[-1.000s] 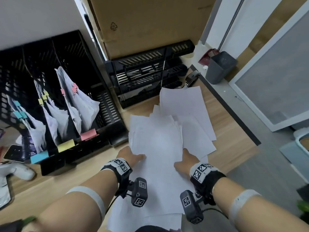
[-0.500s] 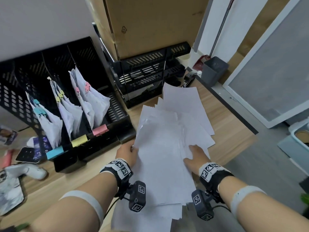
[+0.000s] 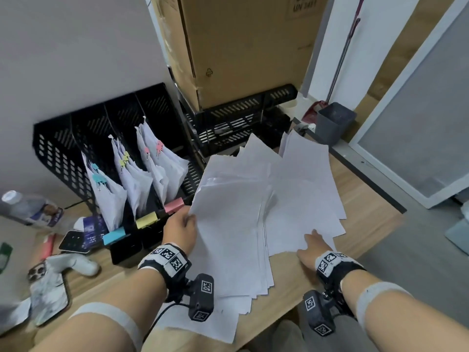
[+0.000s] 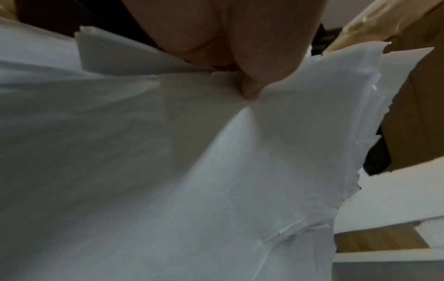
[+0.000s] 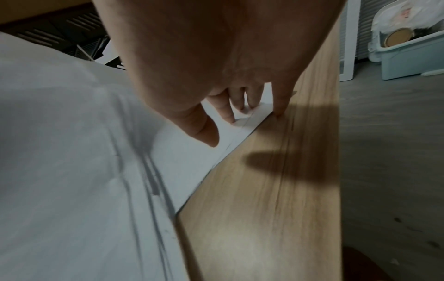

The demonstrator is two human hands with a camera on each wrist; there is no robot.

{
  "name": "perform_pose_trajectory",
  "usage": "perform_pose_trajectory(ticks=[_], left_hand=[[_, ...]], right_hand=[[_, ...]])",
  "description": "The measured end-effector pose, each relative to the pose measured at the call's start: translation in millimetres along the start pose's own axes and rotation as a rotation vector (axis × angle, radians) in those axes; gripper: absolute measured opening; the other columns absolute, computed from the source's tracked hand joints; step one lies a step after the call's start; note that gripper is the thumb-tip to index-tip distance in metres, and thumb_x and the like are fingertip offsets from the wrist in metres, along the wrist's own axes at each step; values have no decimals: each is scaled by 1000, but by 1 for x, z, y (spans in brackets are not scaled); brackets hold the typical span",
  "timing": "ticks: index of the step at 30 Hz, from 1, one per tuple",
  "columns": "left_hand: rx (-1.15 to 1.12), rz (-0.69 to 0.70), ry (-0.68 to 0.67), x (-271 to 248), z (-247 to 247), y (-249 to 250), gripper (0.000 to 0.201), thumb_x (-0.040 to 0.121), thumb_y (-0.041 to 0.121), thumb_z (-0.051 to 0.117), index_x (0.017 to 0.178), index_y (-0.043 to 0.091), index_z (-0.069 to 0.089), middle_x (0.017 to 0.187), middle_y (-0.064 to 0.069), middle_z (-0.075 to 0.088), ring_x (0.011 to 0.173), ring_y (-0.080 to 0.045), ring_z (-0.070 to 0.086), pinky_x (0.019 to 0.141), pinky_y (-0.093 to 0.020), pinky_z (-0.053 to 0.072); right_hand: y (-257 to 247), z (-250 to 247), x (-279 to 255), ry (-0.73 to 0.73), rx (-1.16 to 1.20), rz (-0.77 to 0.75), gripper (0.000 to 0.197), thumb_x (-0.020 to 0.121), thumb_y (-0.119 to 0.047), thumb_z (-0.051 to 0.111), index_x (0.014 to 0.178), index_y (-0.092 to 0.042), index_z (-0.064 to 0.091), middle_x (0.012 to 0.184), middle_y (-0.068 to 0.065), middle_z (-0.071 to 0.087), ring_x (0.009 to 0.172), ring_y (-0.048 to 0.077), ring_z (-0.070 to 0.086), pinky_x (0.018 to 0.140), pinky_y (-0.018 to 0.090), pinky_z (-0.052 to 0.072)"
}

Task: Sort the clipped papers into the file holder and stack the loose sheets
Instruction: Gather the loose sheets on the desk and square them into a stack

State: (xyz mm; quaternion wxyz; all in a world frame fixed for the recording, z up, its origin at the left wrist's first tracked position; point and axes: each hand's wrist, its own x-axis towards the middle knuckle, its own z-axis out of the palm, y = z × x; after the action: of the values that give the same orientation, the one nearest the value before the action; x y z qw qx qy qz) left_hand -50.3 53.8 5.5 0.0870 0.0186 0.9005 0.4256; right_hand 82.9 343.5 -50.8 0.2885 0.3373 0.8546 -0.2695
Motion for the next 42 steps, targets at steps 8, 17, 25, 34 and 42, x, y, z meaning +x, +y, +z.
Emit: perform_pose_trajectory(ticks=[8, 17, 25, 34, 42], left_hand=[[-209, 171, 123, 11, -53, 38, 20, 97, -1, 53, 105, 10, 67, 93, -7, 66, 88, -18, 56, 72, -15, 38], [-739, 244, 79, 34, -86, 95, 25, 95, -1, 54, 101, 19, 67, 101, -7, 71, 96, -26, 63, 95, -47, 51], [-957, 272, -112, 39, -69, 124, 26, 97, -4, 52, 109, 15, 65, 100, -5, 75, 89, -18, 71, 87, -40, 57], [-984, 225, -267, 32, -17, 148, 34, 85, 6, 64, 118, 11, 62, 104, -14, 72, 97, -31, 66, 93, -52, 52], [-616, 167, -358, 13, 49, 104, 41, 64, 30, 85, 104, 31, 75, 108, -7, 77, 105, -33, 71, 95, -58, 54]], right_hand=[[-55, -38, -23, -10, 460, -163, 82, 86, -32, 69, 153, -17, 24, 157, 8, 31, 143, 24, 33, 113, 34, 29], [-122, -121, -48, 232, 968, -462, 123, 45, -51, 93, 146, -40, 24, 144, -3, 50, 130, 20, 50, 110, 47, 41], [-120, -169, -73, 406, 1053, -609, 93, 55, -42, 92, 134, -19, 49, 125, -2, 67, 117, 18, 63, 103, 41, 46], [-82, -167, -75, 651, 1059, -440, 25, 71, -19, 77, 94, -17, 68, 98, 3, 73, 97, 26, 70, 97, 45, 53], [-32, -109, -56, 453, 1104, -172, 21, 73, -17, 74, 87, -22, 60, 88, -2, 68, 91, 25, 64, 92, 38, 50]])
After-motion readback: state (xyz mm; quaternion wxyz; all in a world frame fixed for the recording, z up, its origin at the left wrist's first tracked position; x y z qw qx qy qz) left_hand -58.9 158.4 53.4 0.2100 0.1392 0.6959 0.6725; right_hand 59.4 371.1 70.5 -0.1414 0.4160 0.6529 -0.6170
